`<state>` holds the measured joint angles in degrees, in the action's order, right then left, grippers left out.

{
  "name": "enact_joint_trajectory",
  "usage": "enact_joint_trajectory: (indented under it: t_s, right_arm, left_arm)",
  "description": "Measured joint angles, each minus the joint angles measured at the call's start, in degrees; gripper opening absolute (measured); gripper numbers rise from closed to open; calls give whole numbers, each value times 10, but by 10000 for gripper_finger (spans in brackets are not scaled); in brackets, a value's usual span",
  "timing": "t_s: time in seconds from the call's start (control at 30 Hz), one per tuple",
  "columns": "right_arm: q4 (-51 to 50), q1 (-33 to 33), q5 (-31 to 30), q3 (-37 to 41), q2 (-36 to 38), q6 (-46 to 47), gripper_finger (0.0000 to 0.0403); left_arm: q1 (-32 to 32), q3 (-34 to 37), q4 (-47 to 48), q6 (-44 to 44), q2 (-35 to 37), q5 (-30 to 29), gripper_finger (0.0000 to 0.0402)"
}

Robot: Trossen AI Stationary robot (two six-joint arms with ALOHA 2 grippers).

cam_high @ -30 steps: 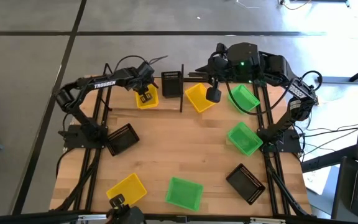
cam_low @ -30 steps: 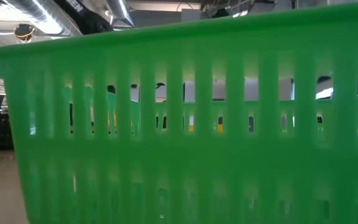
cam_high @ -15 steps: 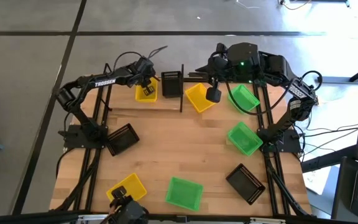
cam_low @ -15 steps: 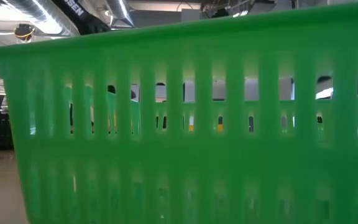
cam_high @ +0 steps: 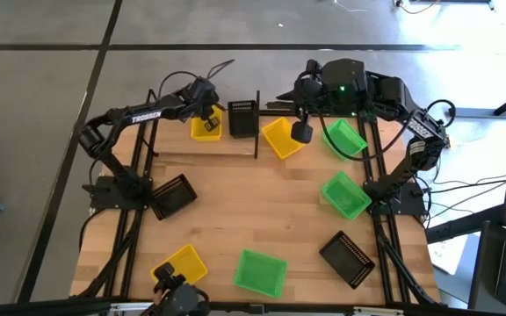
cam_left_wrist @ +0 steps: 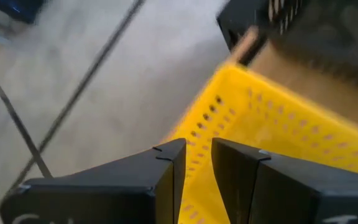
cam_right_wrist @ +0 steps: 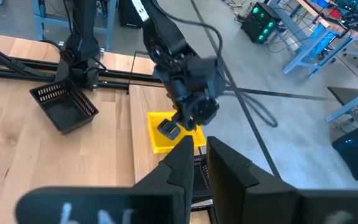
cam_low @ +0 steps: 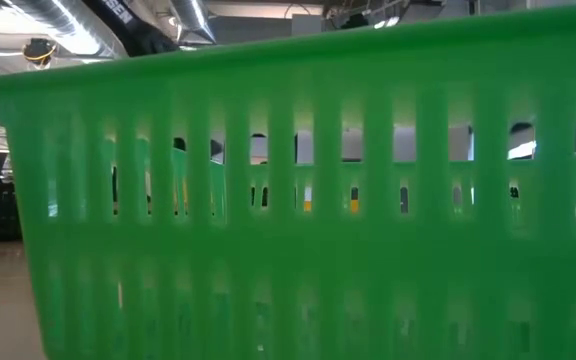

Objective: Stack baskets on shelf by color
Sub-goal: Put the middle yellow basket on the shelf, then put the bottom green basket on the shelf

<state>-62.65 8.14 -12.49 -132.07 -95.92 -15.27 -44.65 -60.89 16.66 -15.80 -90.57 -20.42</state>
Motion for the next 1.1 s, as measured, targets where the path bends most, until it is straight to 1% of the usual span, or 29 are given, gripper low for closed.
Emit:
enact_joint_trajectory:
  t_s: [0.17,0.23,0.37,0.43,0.5,0.67,0.73,0.8,0.83,0.9,1.0,1.03,1.1]
  right_arm:
    - [-5,0,0,0,0,0,48]
    - [-19,0,0,0,0,0,48]
    - [-61,0,6,0,0,1,48]
    - [-79,0,42,0,0,0,48]
    - [-89,0,100,0,0,-12,48]
    - [-97,0,247,0,0,-46,48]
    - [-99,0,276,0,0,-46,48]
    - [-112,0,280,0,0,-46,48]
    - [-125,0,284,0,0,-47,48]
    - [-150,0,310,5,0,-55,48]
    - [-189,-9,348,28,0,-71,48]
    - [-197,-14,349,40,0,-69,48]
    - [-198,-26,352,74,0,-31,48]
  left_arm:
    - [31,0,47,11,57,-15,70]
    - [49,0,78,43,92,-11,70]
    - [95,0,183,133,165,10,70]
    - [122,0,239,182,201,24,70]
    - [151,0,286,219,234,46,70]
    - [226,0,375,302,300,138,70]
    - [258,0,397,368,320,171,70]
    - [295,0,414,421,338,193,70]
    - [315,-1,422,442,344,199,70]
    - [356,0,434,479,351,198,70]
    - [412,0,434,525,358,181,70]
    - [427,0,434,536,363,170,70]
    - [454,-1,434,554,371,150,70]
